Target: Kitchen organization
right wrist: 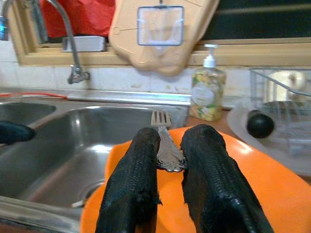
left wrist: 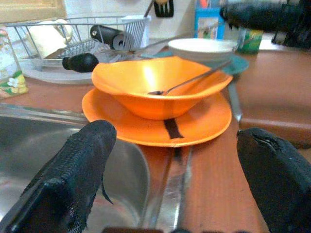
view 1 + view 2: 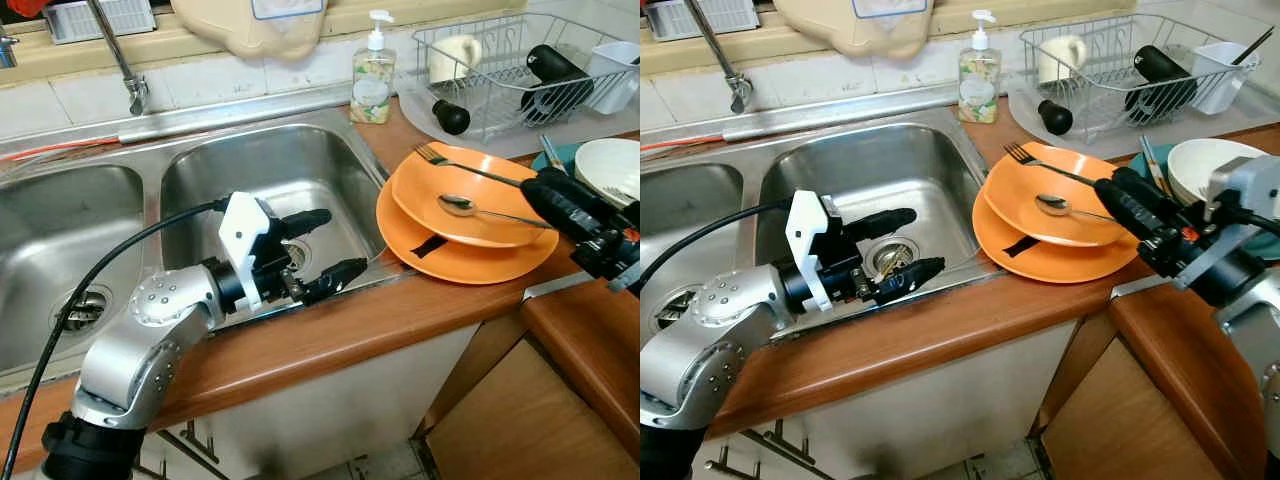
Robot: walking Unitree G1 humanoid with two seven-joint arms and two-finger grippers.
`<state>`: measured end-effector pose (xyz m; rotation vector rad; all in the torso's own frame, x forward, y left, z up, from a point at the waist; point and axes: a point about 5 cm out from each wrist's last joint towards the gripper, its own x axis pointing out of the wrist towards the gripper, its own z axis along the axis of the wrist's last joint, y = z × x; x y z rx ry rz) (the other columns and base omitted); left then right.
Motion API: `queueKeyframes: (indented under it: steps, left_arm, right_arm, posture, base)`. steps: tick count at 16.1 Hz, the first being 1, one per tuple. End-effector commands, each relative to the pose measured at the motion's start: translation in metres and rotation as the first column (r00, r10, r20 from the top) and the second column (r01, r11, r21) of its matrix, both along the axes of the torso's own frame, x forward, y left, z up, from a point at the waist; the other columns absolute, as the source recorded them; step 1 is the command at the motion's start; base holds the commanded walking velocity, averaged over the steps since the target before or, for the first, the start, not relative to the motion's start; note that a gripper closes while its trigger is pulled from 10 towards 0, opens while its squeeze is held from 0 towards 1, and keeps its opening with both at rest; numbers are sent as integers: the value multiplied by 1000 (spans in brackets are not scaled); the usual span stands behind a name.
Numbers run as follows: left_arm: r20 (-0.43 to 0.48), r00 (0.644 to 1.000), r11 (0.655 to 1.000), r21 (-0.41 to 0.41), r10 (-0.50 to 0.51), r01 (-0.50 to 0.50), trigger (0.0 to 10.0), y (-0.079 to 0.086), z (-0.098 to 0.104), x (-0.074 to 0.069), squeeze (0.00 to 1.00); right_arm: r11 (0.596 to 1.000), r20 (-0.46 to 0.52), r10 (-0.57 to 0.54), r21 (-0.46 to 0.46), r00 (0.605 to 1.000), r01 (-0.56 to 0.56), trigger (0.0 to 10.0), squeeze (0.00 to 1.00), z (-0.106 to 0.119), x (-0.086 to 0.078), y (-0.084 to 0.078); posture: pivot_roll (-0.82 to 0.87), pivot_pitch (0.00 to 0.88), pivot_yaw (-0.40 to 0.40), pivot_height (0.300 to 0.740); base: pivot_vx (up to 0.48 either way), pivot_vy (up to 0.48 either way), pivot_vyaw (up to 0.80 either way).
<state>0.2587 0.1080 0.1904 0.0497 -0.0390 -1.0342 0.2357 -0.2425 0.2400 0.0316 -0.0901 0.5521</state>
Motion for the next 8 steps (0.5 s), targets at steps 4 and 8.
queueKeyframes:
  steps: [4, 8]
  left_arm:
    - [156, 987, 999, 29, 38, -43, 10000, -9, 17, 9, 0]
    - [332, 943, 990, 124, 28, -73, 10000, -18, 24, 15, 0]
  right_arm:
    - [992, 32, 122, -1, 992, -122, 0, 0, 11, 2, 34]
    - [985, -24, 166, -41, 986, -167, 0, 0, 1, 16, 63]
  posture:
    - [-182, 0, 61, 740]
    - [-173, 0, 62, 740]
  base:
    - [0, 0, 0]
    - [0, 0, 0]
